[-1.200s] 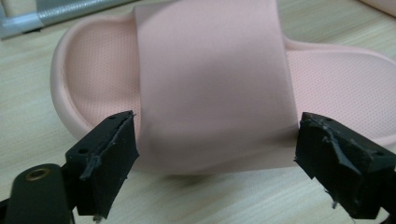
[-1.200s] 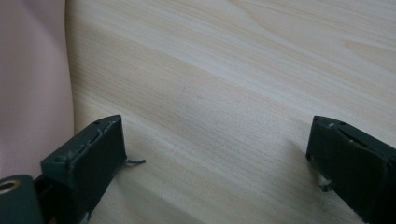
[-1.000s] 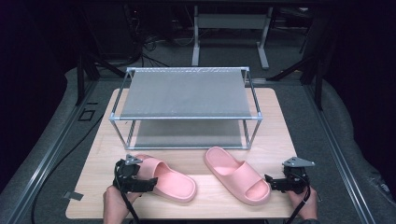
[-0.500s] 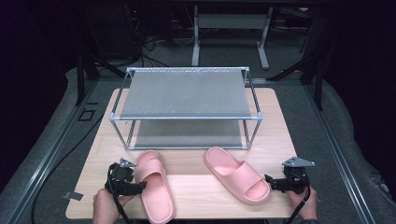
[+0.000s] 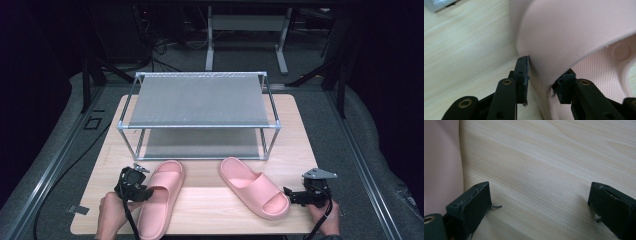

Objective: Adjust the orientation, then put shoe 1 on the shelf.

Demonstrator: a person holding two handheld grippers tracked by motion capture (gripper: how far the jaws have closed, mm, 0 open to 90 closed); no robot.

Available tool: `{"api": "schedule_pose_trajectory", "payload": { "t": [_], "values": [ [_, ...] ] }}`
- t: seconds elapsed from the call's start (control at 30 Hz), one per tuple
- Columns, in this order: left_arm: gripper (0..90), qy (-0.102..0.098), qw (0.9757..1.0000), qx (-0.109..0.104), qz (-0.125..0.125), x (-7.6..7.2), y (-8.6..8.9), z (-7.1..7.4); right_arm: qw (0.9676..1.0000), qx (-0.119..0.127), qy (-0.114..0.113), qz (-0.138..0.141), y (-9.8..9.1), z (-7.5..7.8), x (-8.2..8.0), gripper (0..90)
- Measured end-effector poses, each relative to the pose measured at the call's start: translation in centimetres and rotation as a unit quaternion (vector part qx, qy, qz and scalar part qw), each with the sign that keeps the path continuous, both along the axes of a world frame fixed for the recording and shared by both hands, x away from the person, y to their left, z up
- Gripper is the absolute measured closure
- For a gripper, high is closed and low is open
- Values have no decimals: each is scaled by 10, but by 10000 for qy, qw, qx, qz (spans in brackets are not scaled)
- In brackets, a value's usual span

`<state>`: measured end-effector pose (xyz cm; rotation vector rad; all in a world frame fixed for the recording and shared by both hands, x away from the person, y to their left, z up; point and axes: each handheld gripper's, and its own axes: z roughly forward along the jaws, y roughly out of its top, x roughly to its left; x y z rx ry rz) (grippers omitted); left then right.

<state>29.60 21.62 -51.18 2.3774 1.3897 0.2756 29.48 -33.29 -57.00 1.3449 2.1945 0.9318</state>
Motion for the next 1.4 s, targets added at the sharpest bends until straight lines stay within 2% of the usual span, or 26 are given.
{"api": "schedule_pose_trajectory", "payload": {
  "t": [0.13,0.3,0.37,0.57,0.73,0.83,0.93,0.97,1.07,1.1,1.13,1.17,1.2,1.27,1.3,1.33,1.37,1.4],
  "values": [
    [704,20,9995,168,-266,9,1,2,10000,1,-1,0,0,0,0,43],
    [728,50,9988,190,-446,22,7,2,10000,2,-1,-1,0,0,0,43],
    [733,-10,9979,252,-589,26,8,2,10000,3,-1,-1,0,0,0,43],
    [741,67,9980,231,-591,36,12,2,10000,2,-1,0,0,0,0,44],
    [752,204,9974,333,-610,39,10,3,10000,2,-2,0,0,0,0,43],
    [768,188,9965,413,-698,39,10,4,10000,-5,-12,-13,0,0,0,43],
    [796,65,9955,497,-810,37,9,4,10000,2,-2,-1,0,0,0,43],
    [807,-25,9938,640,-904,36,8,5,10000,2,-1,0,0,0,0,44],
    [832,-139,9890,764,-1258,33,5,8,10000,-5,-12,-12,0,0,0,43],
    [832,-192,9849,816,-1514,32,3,9,10000,3,-3,0,0,0,0,43],
    [832,-189,9836,833,-1587,32,3,11,10000,3,-3,0,0,0,0,43],
    [832,-168,9823,828,-1673,33,2,12,10000,3,-3,0,0,0,0,43],
    [831,-221,9793,805,-1842,34,2,15,10000,6,-13,-2,0,0,0,43],
    [833,-172,9770,674,-2017,38,4,20,10000,3,-3,0,0,0,0,44],
    [833,-208,9740,659,-2156,40,5,23,10000,4,-3,-1,0,0,0,44],
    [832,-198,9721,603,-2259,42,5,26,10000,3,-3,0,0,0,0,44],
    [833,-170,9711,563,-2312,45,6,29,10000,4,-2,-1,0,0,0,43],
    [833,-186,9669,548,-2485,46,6,31,10000,3,-4,0,0,0,0,44]
  ]
}}
